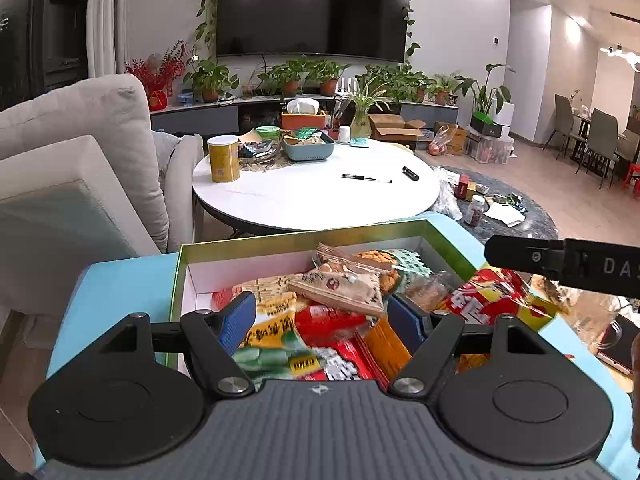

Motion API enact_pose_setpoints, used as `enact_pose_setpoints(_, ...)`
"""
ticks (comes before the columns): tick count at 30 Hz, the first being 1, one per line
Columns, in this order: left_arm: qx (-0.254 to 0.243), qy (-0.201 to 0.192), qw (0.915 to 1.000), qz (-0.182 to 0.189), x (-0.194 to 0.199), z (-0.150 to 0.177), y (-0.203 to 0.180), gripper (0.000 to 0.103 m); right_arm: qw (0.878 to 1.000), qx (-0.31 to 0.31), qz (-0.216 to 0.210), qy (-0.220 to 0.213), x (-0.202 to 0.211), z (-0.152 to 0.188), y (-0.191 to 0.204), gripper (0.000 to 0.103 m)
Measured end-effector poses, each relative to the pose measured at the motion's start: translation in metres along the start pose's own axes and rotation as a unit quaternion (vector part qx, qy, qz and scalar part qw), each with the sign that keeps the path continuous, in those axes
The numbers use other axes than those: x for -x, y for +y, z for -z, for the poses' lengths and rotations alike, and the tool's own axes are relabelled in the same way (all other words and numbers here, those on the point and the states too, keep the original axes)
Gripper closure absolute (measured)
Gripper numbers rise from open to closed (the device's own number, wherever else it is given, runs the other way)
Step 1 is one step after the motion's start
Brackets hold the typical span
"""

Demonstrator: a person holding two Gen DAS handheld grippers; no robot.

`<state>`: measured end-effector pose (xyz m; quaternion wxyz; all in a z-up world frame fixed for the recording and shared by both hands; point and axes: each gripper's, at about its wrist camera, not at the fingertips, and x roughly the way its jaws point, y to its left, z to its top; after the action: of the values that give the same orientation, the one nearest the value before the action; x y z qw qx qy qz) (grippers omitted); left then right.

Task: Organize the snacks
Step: 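Lower the nut bag and pastry pack into the box and open both tools, then grasp the red-and-white pack with the left tool while the right tool approaches the bread pack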

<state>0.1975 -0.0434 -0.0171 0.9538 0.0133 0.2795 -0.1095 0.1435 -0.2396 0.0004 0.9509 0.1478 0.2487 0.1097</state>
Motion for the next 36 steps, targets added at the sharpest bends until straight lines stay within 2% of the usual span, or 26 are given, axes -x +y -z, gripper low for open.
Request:
enact_pose_setpoints(8,-0.004,-0.008,1.0,0.002,0.043,0.015,-0.009,0.031,1.0,0.012,-0.006,-0.003,0.046,0.006,-0.003,0.033)
enact_pose_setpoints(12,-0.007,-0.001,0.9999,0.007,0.058,0.031,-0.017,0.03,1.0,0.023,0.016,-0.001,0.065,0.017,-0.014,0.033)
enact_pose_setpoints(16,-0.01,0.013,0.9996,0.022,0.065,0.046,-0.028,0.03,0.999,0.008,0.043,0.014,0.073,0.03,-0.035,0.033)
enact_pose_setpoints(24,-0.041,0.048,0.9957,0.069,0.056,0.076,-0.074,0.03,0.997,-0.021,0.061,0.041,0.07,0.049,-0.065,0.033)
enact_pose_setpoints(29,-0.079,0.07,0.9886,0.107,0.041,0.089,-0.11,0.03,0.997,-0.037,0.063,0.04,0.069,0.052,-0.077,0.033)
enact_pose_setpoints(36,-0.117,0.083,0.9765,0.161,0.023,0.098,-0.148,0.03,0.996,-0.049,0.058,0.038,0.068,0.054,-0.091,0.033)
